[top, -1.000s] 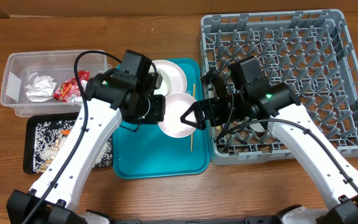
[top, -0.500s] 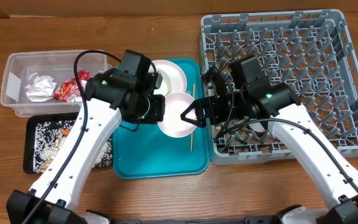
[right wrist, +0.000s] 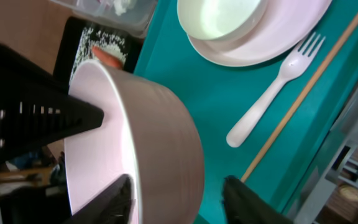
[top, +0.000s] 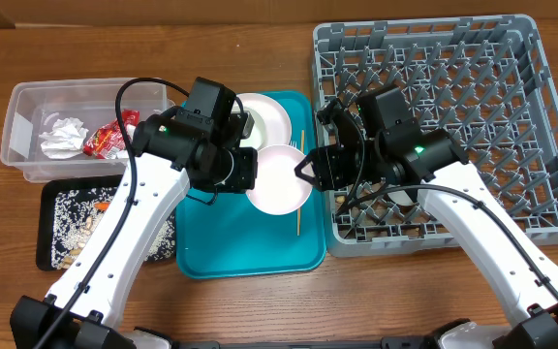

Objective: Sort waste into correct bins and load items into the dishwasher
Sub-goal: 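Grasp the pink bowl rim with the right gripper from the left gripper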

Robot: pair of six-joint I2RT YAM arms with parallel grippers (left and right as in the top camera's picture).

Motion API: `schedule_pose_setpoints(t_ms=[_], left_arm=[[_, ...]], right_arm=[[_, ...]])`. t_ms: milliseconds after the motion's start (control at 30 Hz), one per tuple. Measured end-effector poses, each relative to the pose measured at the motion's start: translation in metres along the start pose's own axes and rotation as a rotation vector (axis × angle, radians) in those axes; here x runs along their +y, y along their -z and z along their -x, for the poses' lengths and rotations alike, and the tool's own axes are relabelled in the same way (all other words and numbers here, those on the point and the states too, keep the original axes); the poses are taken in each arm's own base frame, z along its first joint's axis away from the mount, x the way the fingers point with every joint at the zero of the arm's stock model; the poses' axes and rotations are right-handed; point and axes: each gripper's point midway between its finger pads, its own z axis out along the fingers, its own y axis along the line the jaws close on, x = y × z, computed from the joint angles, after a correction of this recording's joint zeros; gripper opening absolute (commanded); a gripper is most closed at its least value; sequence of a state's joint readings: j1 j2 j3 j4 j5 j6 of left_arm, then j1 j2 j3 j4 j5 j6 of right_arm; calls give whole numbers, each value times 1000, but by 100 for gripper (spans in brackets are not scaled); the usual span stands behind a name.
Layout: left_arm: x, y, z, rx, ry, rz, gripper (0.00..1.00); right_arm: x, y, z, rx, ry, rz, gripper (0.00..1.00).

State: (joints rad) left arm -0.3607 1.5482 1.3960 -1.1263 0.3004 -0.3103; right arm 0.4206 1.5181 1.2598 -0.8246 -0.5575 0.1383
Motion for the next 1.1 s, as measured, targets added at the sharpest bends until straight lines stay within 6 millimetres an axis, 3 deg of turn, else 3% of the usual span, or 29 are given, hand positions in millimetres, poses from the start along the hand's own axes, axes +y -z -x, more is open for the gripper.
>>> schedule_pose_setpoints(t_ms=[100, 300, 667, 900, 1100], left_arm=[[0, 0, 0, 0, 0, -1, 10], [-1, 0, 0, 0, 0, -4, 12], [-1, 0, 1, -2, -1, -6, 11], [-3, 0, 4, -15, -6, -14, 11], [-3, 0, 4, -15, -6, -17, 11]], right_arm=[[-5, 0, 1, -7, 1, -29, 19], [-11, 0, 3, -15, 3, -64, 8], [-13, 0, -2, 2, -6, -77, 8], [-14, 1, -8, 24, -18, -81, 17], [-15, 1, -10, 33, -24, -83, 14]])
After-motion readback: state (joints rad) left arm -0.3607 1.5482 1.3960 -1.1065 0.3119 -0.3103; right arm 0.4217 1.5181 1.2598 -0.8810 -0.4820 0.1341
